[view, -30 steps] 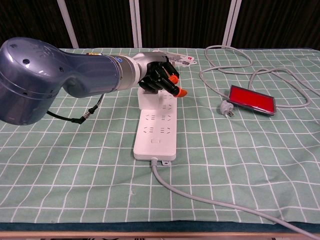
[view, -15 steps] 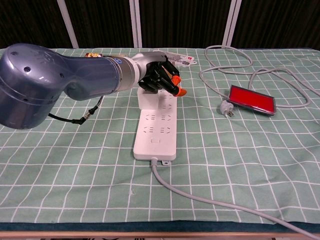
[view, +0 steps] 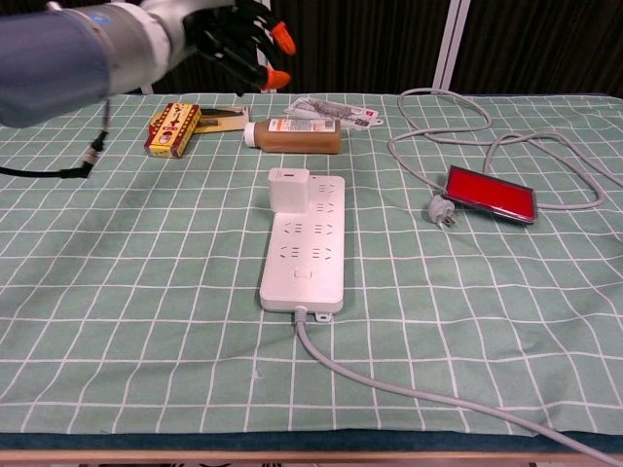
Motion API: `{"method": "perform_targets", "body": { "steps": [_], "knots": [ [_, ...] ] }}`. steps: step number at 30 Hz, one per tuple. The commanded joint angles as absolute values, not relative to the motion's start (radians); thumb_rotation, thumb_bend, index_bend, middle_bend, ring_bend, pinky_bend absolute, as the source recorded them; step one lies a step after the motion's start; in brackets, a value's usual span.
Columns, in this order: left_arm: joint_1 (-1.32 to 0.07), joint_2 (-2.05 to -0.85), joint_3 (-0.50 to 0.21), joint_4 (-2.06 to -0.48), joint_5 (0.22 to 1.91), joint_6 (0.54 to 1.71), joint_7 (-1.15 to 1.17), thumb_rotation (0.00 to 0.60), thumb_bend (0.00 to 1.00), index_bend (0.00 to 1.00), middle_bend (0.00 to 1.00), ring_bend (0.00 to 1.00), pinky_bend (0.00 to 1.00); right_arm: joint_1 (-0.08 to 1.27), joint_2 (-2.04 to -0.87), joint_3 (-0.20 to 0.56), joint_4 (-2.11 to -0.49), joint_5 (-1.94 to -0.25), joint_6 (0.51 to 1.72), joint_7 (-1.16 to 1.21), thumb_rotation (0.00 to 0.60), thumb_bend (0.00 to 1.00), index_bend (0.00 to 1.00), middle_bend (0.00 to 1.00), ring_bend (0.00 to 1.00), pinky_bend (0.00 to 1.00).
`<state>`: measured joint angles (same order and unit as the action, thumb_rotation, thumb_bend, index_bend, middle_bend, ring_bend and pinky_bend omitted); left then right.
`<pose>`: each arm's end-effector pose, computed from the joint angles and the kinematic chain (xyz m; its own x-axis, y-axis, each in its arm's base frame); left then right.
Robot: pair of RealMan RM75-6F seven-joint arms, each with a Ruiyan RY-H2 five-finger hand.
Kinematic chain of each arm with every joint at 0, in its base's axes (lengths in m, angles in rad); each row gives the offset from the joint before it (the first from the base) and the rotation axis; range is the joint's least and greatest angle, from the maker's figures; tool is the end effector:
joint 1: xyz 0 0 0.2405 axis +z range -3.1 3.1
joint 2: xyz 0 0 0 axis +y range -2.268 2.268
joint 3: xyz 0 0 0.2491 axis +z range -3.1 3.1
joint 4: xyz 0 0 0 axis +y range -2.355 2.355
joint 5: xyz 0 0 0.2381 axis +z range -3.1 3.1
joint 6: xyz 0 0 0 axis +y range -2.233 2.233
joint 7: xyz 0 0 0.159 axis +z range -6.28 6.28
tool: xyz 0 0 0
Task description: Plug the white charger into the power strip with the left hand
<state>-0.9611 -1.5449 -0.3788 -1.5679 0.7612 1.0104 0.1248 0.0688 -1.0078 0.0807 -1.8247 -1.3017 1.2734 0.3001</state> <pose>-0.0344 0.4081 -0.0155 -0.0633 0.2837 0.9568 0.9663 -0.2224 0.1298 -0.3166 -0.1913 0.1253 -0.0488 -0.1303 0.9903 -0.9731 0.2298 -0.0177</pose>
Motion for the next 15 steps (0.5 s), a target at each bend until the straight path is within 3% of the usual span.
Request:
{"method": "perform_targets", "body": {
  "steps": [1,9,15],
  "knots": [
    [-0.810,-1.379,-0.263,-1.742,0.893,1.138,0.161,0.600,0.18,0.17,0.16,0.16,0.28,0.067,-1.012,0.077,-1.818,-1.312,1.280,0.289,0.600,0.34,0.00,0.00,0.00,0.00],
    [-0.545,-1.179,-0.026,-1.871,1.135,1.404,0.216,0.600,0.08,0.05,0.00,0.00,0.05,0.063,-1.026,0.068,-1.802,-1.348,1.310,0.248,0.600,0.34,0.00,0.00,0.00,0.00],
    [-0.363,-1.125,0.135,-1.797,1.313,1.589,0.295,0.600,0.04,0.00,0.00,0.00,0.03,0.057,-1.039,0.064,-1.791,-1.370,1.335,0.228,0.600,0.34,0.00,0.00,0.00,0.00]
  ]
}}
